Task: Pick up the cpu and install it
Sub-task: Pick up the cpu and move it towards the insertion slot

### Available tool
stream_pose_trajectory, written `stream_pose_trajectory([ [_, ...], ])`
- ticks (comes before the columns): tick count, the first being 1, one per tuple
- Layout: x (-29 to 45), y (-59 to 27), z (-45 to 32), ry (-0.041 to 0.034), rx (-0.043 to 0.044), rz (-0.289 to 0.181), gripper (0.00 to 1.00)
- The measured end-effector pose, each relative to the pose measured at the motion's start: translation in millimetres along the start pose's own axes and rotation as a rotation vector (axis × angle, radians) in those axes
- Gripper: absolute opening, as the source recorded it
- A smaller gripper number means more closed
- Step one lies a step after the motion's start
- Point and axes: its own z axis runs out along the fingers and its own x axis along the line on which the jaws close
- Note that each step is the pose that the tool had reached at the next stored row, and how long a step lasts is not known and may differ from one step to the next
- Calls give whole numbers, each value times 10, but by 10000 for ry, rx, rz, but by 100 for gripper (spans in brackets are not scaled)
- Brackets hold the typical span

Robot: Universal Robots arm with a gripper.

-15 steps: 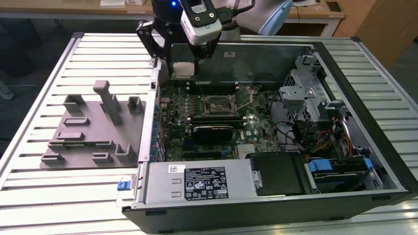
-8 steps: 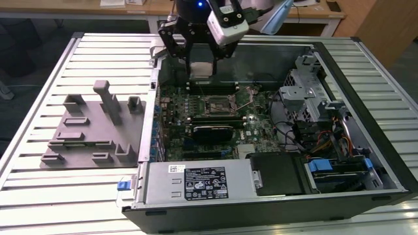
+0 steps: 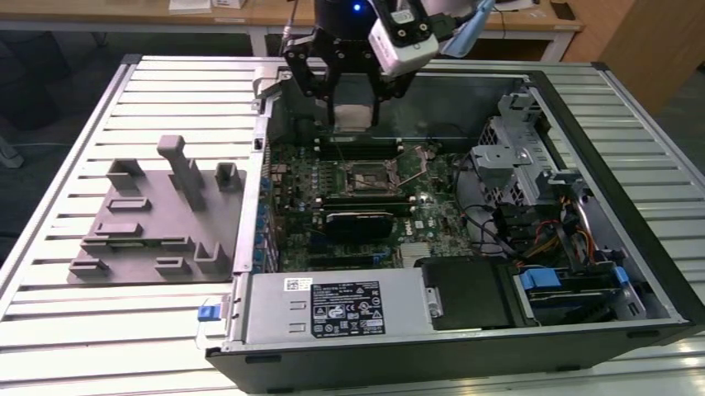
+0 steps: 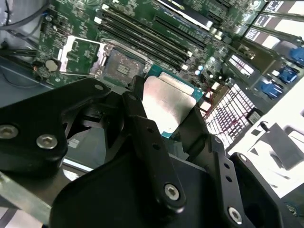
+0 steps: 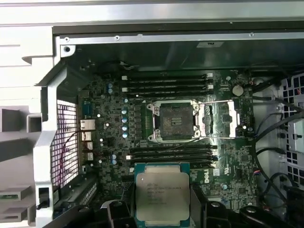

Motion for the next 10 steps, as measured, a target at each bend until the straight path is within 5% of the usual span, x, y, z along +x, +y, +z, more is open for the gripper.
stream_pose_trajectory([
  [10,-191,12,7,0,0,0,54],
])
